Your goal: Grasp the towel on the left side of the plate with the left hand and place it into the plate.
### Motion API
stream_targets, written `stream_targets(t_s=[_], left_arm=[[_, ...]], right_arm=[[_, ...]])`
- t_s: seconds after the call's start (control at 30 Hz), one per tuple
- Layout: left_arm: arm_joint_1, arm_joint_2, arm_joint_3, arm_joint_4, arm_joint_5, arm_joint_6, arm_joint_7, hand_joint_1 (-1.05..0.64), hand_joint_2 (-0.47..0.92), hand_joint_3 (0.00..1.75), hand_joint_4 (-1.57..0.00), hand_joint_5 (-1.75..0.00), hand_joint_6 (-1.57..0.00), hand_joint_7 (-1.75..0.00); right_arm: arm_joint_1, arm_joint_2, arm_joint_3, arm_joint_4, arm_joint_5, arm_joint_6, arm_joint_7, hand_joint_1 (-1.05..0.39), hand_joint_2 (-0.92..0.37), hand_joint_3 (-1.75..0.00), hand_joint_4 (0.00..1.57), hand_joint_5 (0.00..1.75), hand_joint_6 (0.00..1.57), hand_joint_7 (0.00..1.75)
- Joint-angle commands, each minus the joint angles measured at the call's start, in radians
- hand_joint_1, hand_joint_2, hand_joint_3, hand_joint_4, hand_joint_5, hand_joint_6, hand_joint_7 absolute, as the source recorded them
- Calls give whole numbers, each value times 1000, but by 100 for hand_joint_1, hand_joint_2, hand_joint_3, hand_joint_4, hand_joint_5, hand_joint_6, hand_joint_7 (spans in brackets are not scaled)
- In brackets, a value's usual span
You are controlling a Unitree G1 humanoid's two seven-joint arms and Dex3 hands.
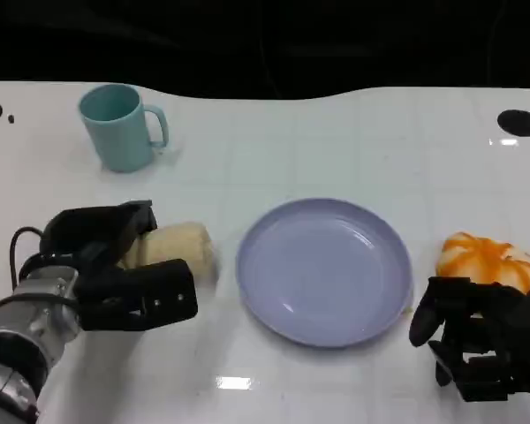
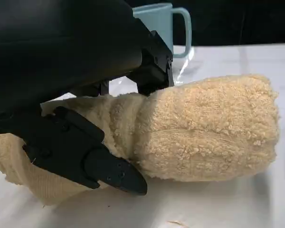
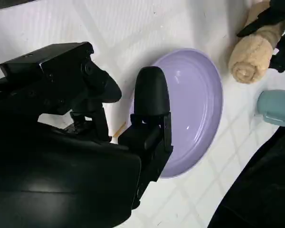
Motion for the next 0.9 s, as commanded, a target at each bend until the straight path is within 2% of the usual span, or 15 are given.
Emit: stream_targets(t_s=[0.03, 0.17, 0.2, 0.3, 0.37, 0.4, 0.47, 0.6, 0.63, 0.67, 0.7, 0.8, 0.9], left_arm=[[28, 27, 27, -27, -24, -29, 68, -19, 91, 32, -79, -175, -56, -175], [46, 43, 52, -73, -45, -40, 102, -19, 86, 43, -80, -175, -56, -175], [50, 47, 59, -87, -53, -45, 100, -19, 79, 56, -81, -175, -58, -175], [62, 52, 82, -140, -75, -57, 83, -18, 66, 81, -82, -175, -62, -175], [65, 52, 85, -189, -83, -52, 50, -19, 67, 82, -83, -175, -60, -175], [66, 49, 85, -219, -86, -53, 35, -20, 72, 69, -83, -175, -59, -175], [68, 40, 82, -283, -90, -65, 8, -16, 74, 62, -84, -175, -60, -175], [60, 29, 64, -390, -72, -63, -59, -16, 71, 62, -81, -175, -60, -175], [54, 22, 57, -416, -65, -56, -75, -17, 69, 67, -81, -175, -59, -175], [46, 12, 51, -431, -60, -53, -83, -18, 66, 72, -82, -175, -64, -163], [38, 0, 46, -441, -56, -49, -93, -19, 61, 82, -84, -175, -65, -164], [18, -33, 31, -450, -44, -40, -110, -18, 52, 99, -87, -175, -66, -174], [-2, -65, 13, -446, -33, -30, -127, -19, 46, 107, -90, -175, -68, -175]], right_arm=[[3, -11, -11, -4, 4, 3, -1, 8, -66, -100, 66, 165, 66, 146], [2, -12, -10, 0, 2, -4, 0, 8, -66, -100, 66, 166, 67, 146], [2, -12, -10, 0, 2, -4, 0, 8, -66, -100, 66, 166, 67, 146], [1, -13, -10, 1, 2, -5, 1, 7, -66, -101, 66, 165, 67, 146], [0, -12, -11, 4, 6, -6, 3, 8, -65, -101, 67, 165, 67, 146], [0, -12, -11, 3, 4, 0, 2, 8, -65, -102, 67, 166, 67, 146], [-1, -12, -10, 1, 6, 9, 3, 7, -65, -102, 66, 165, 67, 145], [0, -9, -6, -3, 3, 13, -2, 8, -66, -101, 66, 165, 66, 145], [0, -8, -5, -5, 1, 16, -3, 8, -66, -100, 66, 165, 66, 145], [0, -8, -5, -5, 1, 16, -3, 8, -66, -100, 67, 165, 67, 145], [0, -7, -5, -5, 3, 16, -3, 8, -66, -100, 67, 166, 67, 145], [1, -5, -5, -5, 6, 16, -3, 8, -67, -100, 67, 166, 67, 146], [2, -8, -2, -9, 2, 16, -3, 8, -66, -100, 67, 166, 67, 146]])
